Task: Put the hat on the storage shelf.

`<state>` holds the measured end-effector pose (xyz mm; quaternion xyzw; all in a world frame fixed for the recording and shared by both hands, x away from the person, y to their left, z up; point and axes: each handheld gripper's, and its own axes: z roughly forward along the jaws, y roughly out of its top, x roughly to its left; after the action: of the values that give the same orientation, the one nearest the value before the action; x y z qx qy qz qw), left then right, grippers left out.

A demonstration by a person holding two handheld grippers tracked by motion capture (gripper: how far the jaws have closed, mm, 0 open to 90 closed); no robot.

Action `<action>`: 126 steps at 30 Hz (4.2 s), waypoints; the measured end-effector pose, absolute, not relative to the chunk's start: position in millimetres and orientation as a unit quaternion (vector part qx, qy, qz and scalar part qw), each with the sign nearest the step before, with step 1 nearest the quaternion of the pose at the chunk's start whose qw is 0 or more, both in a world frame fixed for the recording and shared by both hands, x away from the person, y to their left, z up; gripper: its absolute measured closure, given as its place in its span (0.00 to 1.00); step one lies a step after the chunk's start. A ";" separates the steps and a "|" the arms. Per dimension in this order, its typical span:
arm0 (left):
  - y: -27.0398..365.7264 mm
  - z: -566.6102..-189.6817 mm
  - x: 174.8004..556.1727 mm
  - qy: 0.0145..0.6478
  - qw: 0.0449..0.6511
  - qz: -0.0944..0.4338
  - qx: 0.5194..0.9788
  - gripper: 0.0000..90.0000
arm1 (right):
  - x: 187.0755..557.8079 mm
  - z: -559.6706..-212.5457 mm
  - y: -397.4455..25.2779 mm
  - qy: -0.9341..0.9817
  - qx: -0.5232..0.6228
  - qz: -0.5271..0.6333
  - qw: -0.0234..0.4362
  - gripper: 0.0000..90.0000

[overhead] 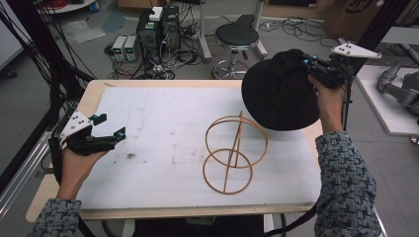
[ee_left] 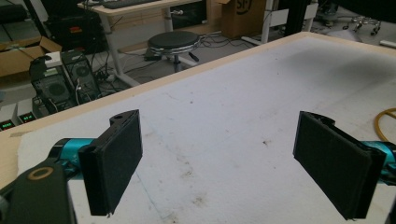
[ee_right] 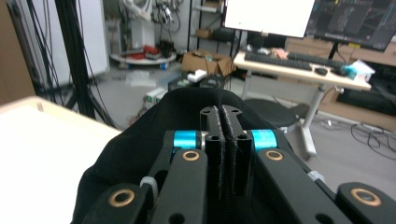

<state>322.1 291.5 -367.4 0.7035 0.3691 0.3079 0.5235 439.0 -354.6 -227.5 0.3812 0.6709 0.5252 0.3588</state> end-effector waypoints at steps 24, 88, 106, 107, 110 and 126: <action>292.8 -365.2 320.6 0.369 0.526 0.310 0.701 0.18 | 402.7 -153.9 -359.6 0.640 0.353 0.591 0.342 0.99; 292.0 -363.1 319.4 0.365 0.526 0.313 0.702 0.18 | 357.3 -148.0 -283.1 0.709 0.229 0.666 0.044 0.98; 291.8 -362.7 319.1 0.365 0.526 0.313 0.702 0.18 | 345.9 -173.3 -257.2 0.722 0.198 0.663 0.002 0.98; 291.8 -362.8 319.1 0.365 0.526 0.313 0.702 0.18 | 345.5 -175.0 -255.7 0.723 0.198 0.662 0.001 0.98; 291.8 -362.8 319.1 0.365 0.526 0.313 0.702 0.18 | 345.6 -180.7 -252.1 0.726 0.197 0.659 -0.006 0.98; 292.2 -363.0 319.2 0.365 0.525 0.313 0.702 0.18 | 351.7 -214.2 -246.0 0.727 0.208 0.653 -0.031 0.98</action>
<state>319.2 292.2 -363.0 0.7017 0.3655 0.3131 0.5254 351.7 -246.0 -214.2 0.2083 0.7274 0.6531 -0.0307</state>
